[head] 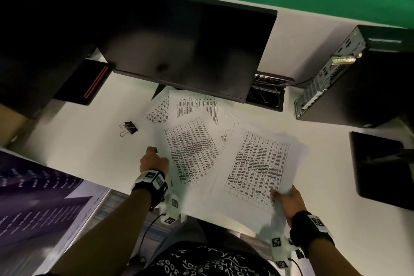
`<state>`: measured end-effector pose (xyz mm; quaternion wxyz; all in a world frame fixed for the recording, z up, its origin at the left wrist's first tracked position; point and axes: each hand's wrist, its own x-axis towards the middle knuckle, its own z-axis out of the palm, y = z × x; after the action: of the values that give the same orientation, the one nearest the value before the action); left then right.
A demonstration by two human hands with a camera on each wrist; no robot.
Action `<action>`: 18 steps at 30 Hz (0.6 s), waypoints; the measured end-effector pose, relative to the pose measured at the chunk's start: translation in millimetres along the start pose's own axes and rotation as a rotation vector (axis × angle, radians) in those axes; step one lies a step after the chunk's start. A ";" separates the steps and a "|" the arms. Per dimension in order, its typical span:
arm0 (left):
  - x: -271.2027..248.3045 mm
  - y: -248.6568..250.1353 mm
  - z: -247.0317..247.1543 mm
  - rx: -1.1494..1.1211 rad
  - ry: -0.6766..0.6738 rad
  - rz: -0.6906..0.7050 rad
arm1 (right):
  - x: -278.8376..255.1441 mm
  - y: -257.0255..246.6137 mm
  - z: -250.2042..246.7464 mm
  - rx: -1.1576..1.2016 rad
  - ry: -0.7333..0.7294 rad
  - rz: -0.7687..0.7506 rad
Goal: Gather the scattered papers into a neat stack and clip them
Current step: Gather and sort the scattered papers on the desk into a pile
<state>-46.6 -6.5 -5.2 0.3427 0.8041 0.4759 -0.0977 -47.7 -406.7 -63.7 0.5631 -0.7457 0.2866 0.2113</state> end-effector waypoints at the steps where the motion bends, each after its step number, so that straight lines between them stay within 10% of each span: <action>1: 0.2 -0.2 -4.8 0.017 0.003 0.021 | 0.3 0.4 0.1 -0.004 -0.005 -0.002; 18: -33.5 60.5 -112.9 0.313 0.412 0.533 | -3.6 -6.0 -1.4 0.009 -0.024 0.019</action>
<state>-32.9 24.0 122.9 0.1260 0.9453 0.2879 0.0873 -46.3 -406.2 -56.7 0.5680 -0.7377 0.2878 0.2245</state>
